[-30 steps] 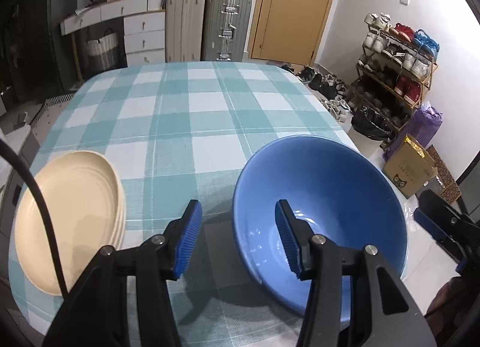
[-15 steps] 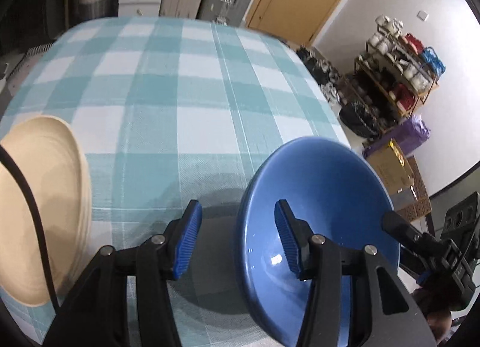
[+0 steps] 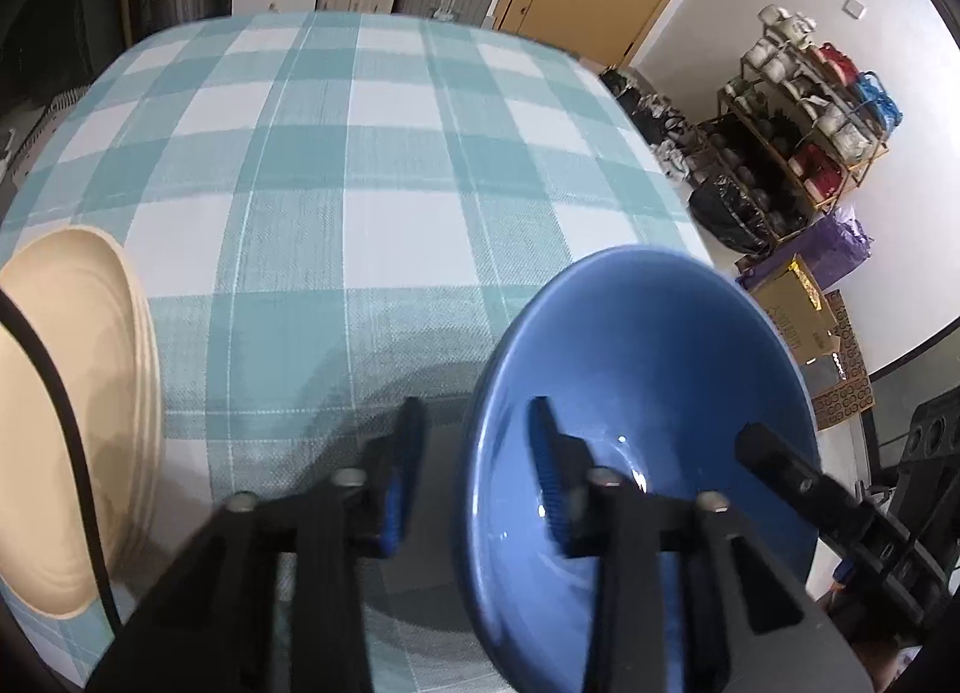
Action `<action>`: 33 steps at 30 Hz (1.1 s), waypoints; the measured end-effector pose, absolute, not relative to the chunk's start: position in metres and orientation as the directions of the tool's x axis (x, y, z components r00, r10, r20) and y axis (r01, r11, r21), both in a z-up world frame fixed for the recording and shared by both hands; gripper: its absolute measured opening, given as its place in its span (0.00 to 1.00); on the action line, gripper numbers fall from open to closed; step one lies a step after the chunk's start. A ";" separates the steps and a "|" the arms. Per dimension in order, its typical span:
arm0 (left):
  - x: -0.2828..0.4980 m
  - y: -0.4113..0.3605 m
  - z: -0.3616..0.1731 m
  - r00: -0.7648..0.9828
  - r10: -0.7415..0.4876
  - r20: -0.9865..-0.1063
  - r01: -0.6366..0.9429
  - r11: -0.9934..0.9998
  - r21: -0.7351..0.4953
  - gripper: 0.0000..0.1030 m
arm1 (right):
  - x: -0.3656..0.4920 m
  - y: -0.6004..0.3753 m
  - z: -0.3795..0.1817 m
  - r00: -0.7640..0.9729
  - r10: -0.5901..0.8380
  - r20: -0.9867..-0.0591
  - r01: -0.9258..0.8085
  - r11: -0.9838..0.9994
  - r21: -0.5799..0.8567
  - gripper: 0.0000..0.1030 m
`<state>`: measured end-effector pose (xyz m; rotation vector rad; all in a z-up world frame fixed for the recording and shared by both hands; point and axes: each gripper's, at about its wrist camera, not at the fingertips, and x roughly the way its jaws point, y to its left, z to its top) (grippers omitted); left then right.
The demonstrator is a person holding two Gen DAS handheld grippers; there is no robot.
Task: Organize plates and bowls
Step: 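Close both grippers on the rim of the three-bowl stack, then lift the bowl stack with both grippers and carry it toward the cream plates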
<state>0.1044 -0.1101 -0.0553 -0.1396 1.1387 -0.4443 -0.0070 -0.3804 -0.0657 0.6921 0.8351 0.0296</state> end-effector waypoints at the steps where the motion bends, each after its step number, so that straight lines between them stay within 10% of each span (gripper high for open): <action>1: 0.106 -0.111 -0.059 0.325 -0.413 -0.851 0.262 0.904 -0.338 0.22 | -0.005 -0.376 -0.067 0.670 0.284 -0.686 0.234 0.796 0.559 0.41; 8: 0.104 -0.116 -0.063 0.310 -0.411 -0.857 0.260 0.904 -0.340 0.15 | -0.004 -0.375 -0.070 0.657 0.254 -0.710 0.261 0.806 0.531 0.24; 33: 0.103 -0.108 -0.057 0.328 -0.438 -0.837 0.245 0.895 -0.372 0.13 | -0.003 -0.372 -0.072 0.644 0.237 -0.727 0.256 0.829 0.497 0.17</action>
